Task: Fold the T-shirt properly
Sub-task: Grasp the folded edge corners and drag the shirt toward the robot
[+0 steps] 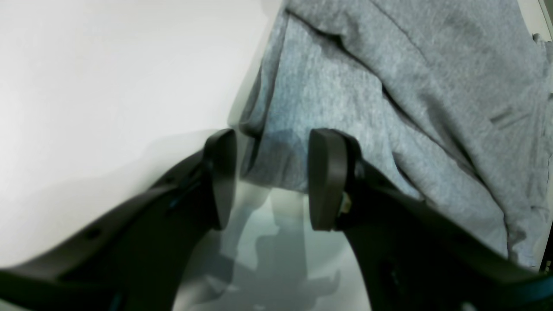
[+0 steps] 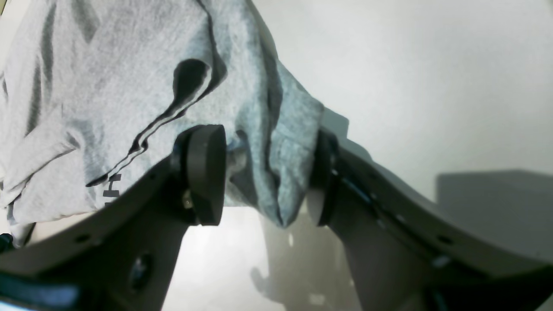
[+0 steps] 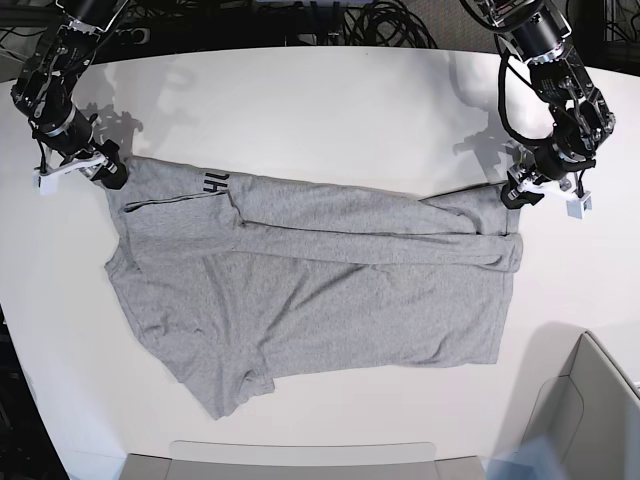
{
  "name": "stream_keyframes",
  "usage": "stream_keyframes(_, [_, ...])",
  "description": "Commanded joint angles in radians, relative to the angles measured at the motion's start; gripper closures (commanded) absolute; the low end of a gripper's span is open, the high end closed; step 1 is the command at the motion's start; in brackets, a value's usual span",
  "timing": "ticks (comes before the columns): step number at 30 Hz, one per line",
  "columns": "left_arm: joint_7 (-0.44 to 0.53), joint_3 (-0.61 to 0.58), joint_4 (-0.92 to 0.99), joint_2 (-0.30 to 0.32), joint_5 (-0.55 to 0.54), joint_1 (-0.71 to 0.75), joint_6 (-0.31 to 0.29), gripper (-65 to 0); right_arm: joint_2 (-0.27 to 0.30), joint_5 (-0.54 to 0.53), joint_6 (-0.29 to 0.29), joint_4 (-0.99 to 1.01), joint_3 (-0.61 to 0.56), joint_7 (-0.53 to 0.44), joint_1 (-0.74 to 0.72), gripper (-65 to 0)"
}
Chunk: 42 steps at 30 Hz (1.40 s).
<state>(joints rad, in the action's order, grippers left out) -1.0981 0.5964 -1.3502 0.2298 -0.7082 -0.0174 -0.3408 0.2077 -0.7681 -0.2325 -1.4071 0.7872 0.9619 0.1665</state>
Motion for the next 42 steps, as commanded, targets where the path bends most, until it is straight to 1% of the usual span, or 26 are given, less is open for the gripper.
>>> stream_keyframes(1, [-0.001,-0.003,-0.002,0.004,0.026,-0.02,0.004,-27.9,0.011,0.011,0.003,-0.008,-0.015,0.016,-0.003,-29.3])
stream_keyframes(3, [0.005,-0.005,0.019,0.004,0.028,-0.029,0.004,-25.6,0.012,0.011,0.003,-0.007,-0.036,0.015,-0.012,-29.0])
stream_keyframes(5, [0.005,-0.005,0.054,0.004,0.028,-0.031,0.004,-21.2,0.011,0.011,0.003,-0.007,-0.044,0.015,-0.017,-25.7])
stream_keyframes(8, [0.005,-0.005,0.13,0.007,0.028,-0.052,0.004,-12.6,0.008,0.014,0.003,-0.005,-0.045,0.015,-0.04,-16.0])
stream_keyframes(10, [0.005,-0.005,0.183,0.01,0.028,-0.075,0.004,-7.0,0.005,0.042,0.005,0.001,-0.045,0.015,-0.057,-8.5])
stream_keyframes(13, [0.005,-0.005,0.208,0.01,0.028,-0.079,0.004,-2.5,0.003,0.103,0.005,0.002,-0.044,0.015,-0.081,-0.8])
stream_keyframes(14, [0.005,-0.005,0.208,0.01,0.028,-0.079,0.004,-2.1,0.003,0.123,0.005,0.002,-0.044,0.015,-0.089,0.0])
stream_keyframes(15, [0.005,-0.005,0.206,0.01,0.028,-0.08,0.004,-2.1,0.003,0.141,0.005,0.002,-0.044,0.015,-0.097,0.0])
stream_keyframes(18, [0.005,-0.005,0.208,0.039,0.028,-0.086,0.004,-2.1,0.003,0.166,0.005,0.002,-0.039,0.015,-0.114,0.0])
stream_keyframes(22, [0.005,0.001,0.208,0.052,0.028,-0.086,0.004,-2.1,0.016,0.167,0.005,0.002,-0.036,0.015,-0.13,0.0])
stream_keyframes(24, [0.005,0.0,0.206,0.073,0.028,-0.086,0.004,-2.1,0.026,0.167,0.005,0.002,-0.036,0.015,-0.132,0.0])
stream_keyframes(25, [0.005,0.001,0.206,0.073,0.028,-0.086,0.004,-2.1,0.029,0.167,0.005,0.002,-0.036,0.015,-0.132,0.0])
stream_keyframes(29, [0.005,0.004,0.206,0.078,0.028,-0.088,0.004,-2.1,0.034,0.167,0.006,0.002,-0.035,0.015,-0.132,0.0])
stream_keyframes(32, [0.005,0.004,0.206,0.101,0.023,-0.088,0.004,-2.1,0.035,0.167,0.006,0.002,-0.033,-0.005,-0.13,0.0])
stream_keyframes(37, [0.005,0.006,0.205,0.115,0.023,-0.088,0.004,-2.1,0.037,0.167,0.006,0.002,-0.032,-0.014,-0.13,0.0])
stream_keyframes(39, [0.005,0.006,0.205,0.132,0.022,-0.088,0.004,-2.1,0.049,0.164,0.008,0.002,-0.013,-0.014,-0.132,0.0])
stream_keyframes(42, [0.005,0.006,0.205,0.136,0.022,-0.088,0.004,-2.1,0.054,0.163,0.008,0.002,0.01,-0.008,-0.14,0.0])
